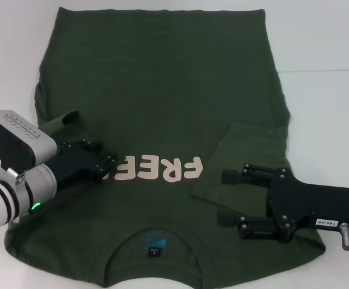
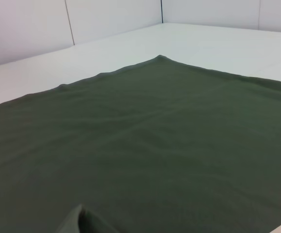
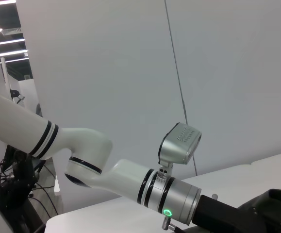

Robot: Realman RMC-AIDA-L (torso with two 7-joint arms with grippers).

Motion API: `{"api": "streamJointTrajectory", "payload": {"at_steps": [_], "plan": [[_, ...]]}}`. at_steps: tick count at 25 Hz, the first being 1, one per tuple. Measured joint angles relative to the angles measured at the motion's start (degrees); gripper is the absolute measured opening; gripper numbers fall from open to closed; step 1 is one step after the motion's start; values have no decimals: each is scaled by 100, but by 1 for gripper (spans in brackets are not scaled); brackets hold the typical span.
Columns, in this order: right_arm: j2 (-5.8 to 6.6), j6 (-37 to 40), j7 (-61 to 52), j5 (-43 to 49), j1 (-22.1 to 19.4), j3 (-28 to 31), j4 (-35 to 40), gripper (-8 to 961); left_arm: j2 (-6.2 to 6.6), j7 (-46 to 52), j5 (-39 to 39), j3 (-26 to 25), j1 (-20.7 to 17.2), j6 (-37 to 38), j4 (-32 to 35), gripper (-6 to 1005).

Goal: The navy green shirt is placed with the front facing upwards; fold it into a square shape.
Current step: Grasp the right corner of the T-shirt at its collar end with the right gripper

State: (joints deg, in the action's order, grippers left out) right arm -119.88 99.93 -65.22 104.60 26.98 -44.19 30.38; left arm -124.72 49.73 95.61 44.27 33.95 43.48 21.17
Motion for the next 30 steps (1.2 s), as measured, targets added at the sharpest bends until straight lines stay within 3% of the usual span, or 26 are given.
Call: {"api": "streamJointTrajectory", "payload": {"at_steps": [12, 15, 30], "plan": [[0, 0, 0, -9, -18, -3, -6, 828, 0, -371, -287, 8, -33, 145, -74, 246], [0, 0, 0, -18, -24, -3, -6, 828, 0, -372, -289, -6, -47, 277, -76, 58], [0, -19, -2, -21, -50, 9, -6, 826, 0, -331, -289, 2, -125, 1086, -191, 52]]}}
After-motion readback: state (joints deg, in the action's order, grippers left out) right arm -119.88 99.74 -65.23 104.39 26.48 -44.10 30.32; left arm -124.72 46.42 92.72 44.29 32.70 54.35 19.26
